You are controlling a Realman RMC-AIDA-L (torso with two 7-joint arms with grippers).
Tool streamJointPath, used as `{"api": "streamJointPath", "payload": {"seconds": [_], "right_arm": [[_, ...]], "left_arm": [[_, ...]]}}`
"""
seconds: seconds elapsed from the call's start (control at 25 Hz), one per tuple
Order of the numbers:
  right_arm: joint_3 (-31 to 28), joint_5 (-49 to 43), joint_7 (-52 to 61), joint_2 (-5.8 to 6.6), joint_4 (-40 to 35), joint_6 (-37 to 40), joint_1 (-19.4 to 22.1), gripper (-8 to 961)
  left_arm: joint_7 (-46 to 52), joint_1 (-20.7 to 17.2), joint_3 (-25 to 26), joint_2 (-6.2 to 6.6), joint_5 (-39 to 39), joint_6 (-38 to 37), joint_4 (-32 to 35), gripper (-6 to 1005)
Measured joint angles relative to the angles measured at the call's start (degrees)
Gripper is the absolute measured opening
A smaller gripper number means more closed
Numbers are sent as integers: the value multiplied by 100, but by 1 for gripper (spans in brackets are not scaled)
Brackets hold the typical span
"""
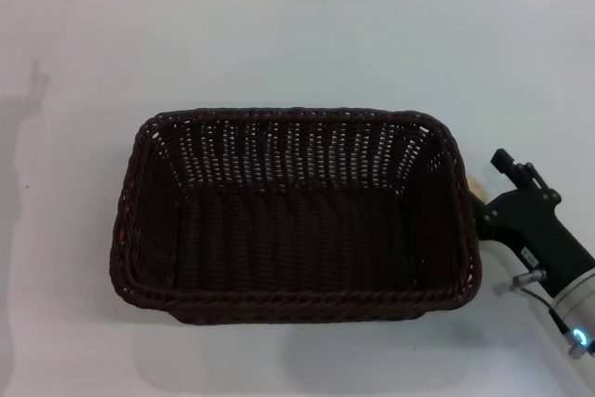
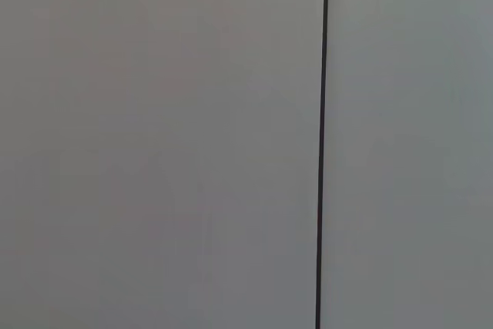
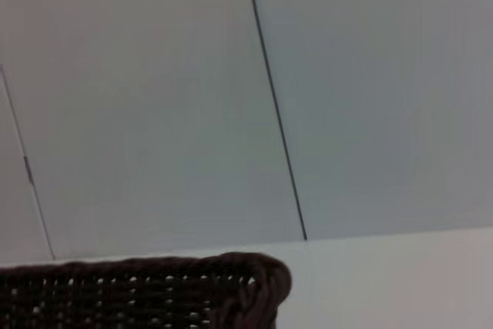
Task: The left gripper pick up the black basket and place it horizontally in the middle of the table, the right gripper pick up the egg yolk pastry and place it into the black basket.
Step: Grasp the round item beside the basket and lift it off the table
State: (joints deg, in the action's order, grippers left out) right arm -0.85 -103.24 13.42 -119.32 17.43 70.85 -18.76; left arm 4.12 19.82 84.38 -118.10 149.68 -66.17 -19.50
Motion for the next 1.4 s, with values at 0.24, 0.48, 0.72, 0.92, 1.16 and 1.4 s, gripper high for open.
{"api": "streamJointPath", "payload": {"seconds": [0.24, 0.48, 0.72, 0.92, 1.16, 1.4], "right_arm": [[-53, 24, 19, 1, 0, -263, -56, 763], [-49, 14, 19, 3, 1, -230, -50, 698], [-26, 9, 15, 6, 2, -265, -76, 507], [-44, 6, -14, 5, -23, -264, -57, 353], [-51, 5, -18, 5, -29, -236, -36, 153], [-56, 22, -25, 5, -44, 1081, 293, 98]], "left_arm": [[0, 34, -1, -2, 45, 12, 1, 838], [0, 50, -1, -2, 44, 23, 7, 838], [0, 59, -1, -2, 45, 29, 8, 838], [1, 59, -1, -2, 57, 35, 8, 838], [1, 57, -1, -2, 60, 44, 8, 838], [2, 51, -1, -2, 64, 40, 8, 838]]}}
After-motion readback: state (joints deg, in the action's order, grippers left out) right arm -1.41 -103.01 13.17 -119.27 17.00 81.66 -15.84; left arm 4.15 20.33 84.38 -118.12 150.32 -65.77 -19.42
